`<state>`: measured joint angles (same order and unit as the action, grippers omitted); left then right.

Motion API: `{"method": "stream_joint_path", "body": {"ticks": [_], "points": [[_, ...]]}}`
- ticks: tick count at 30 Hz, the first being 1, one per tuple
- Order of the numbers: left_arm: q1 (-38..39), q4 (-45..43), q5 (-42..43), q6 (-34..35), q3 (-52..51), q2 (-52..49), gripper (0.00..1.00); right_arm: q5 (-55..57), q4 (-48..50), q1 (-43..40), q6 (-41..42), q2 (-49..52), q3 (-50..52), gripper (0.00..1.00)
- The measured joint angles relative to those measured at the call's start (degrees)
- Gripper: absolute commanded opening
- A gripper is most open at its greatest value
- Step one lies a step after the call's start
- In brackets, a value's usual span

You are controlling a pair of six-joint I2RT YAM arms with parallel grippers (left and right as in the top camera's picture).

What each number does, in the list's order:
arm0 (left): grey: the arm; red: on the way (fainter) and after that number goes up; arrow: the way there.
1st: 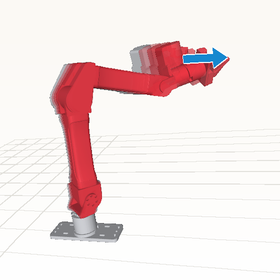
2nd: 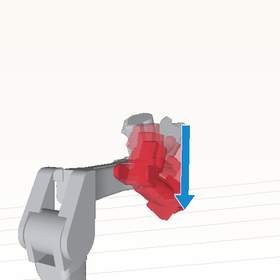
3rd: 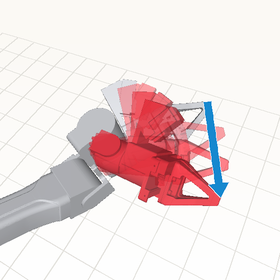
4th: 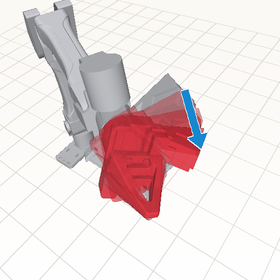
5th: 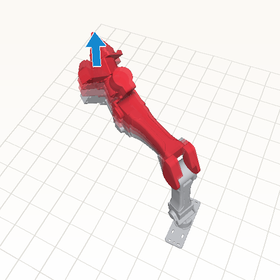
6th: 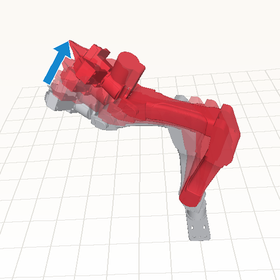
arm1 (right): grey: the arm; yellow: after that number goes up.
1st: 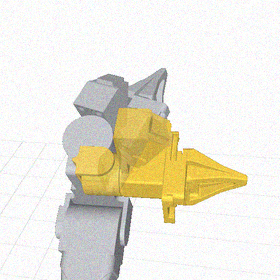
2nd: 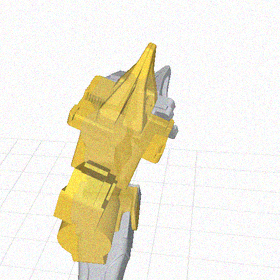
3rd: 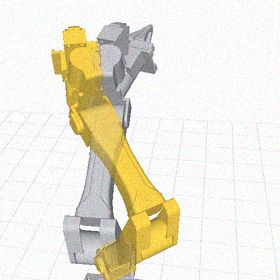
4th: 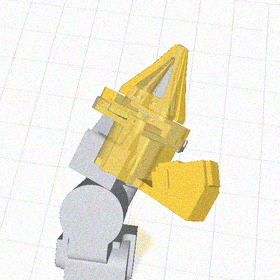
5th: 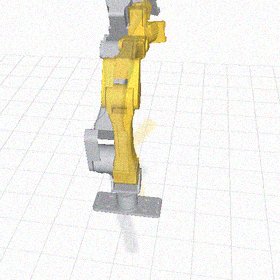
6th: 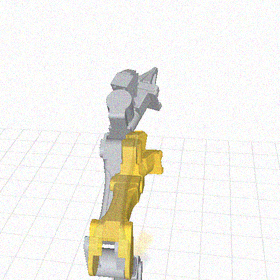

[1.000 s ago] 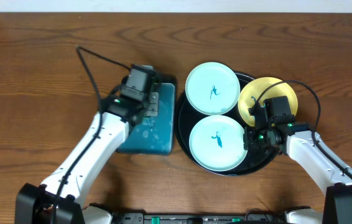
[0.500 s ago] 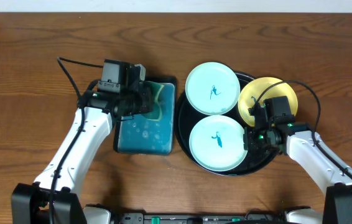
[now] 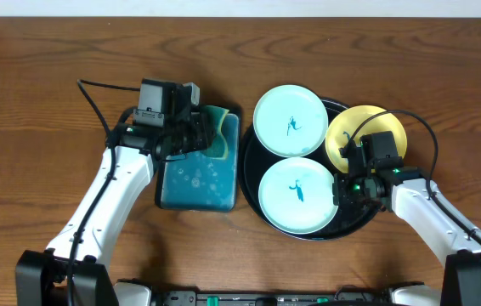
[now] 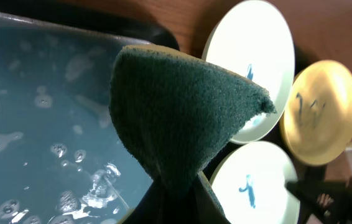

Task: Clean dirty plates on tray and stack at the side
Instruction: 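Lift the sponge and carry it over the near pale green plate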

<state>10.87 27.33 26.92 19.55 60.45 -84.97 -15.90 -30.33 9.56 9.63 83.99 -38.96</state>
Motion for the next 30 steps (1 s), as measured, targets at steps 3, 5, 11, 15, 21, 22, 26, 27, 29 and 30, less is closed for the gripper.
{"method": "stream_joint_path", "body": {"ticks": [3, 5, 11, 15, 21, 22, 26, 27, 29, 30], "points": [[0.3, -2.6, 0.9, 3.1, 0.0, 0.0, 0.07, 0.0, 0.0, 0.0, 0.0, 0.0, 0.0, 0.01], [1.2, -5.3, 1.1, 3.8, 0.0, -0.1, 0.07, 0.0, 0.0, 0.0, 0.0, 0.0, 0.0, 0.01], [8.5, -11.0, -1.9, 2.2, 0.0, -0.2, 0.07, 0.0, 0.0, 0.0, 0.0, 0.0, 0.0, 0.01], [15.0, -12.1, -4.2, 0.5, 0.0, -0.2, 0.07, 0.0, 0.0, 0.0, 0.0, 0.0, 0.0, 0.01], [23.9, -12.3, -6.4, -0.1, 0.0, -0.9, 0.08, 0.0, 0.0, 0.0, 0.0, 0.0, 0.0, 0.01], [25.4, -12.3, -6.7, 0.0, 0.0, -1.5, 0.07, 0.0, 0.0, 0.0, 0.0, 0.0, 0.0, 0.01], [30.5, -12.9, -7.8, 0.3, 0.0, -6.4, 0.07, 0.0, 0.0, 0.0, 0.0, 0.0, 0.0, 0.01], [31.3, -13.2, -7.9, 0.3, 0.0, -7.6, 0.07, 0.0, 0.0, 0.0, 0.0, 0.0, 0.0, 0.01], [33.2, -14.3, -8.2, 0.4, 0.0, -10.4, 0.07, 0.0, -0.1, 0.0, 0.0, 0.0, 0.0, 0.01], [34.0, -14.8, -8.3, 0.4, 0.0, -11.5, 0.07, 0.0, -0.2, 0.0, 0.0, 0.0, 0.0, 0.01]]}}
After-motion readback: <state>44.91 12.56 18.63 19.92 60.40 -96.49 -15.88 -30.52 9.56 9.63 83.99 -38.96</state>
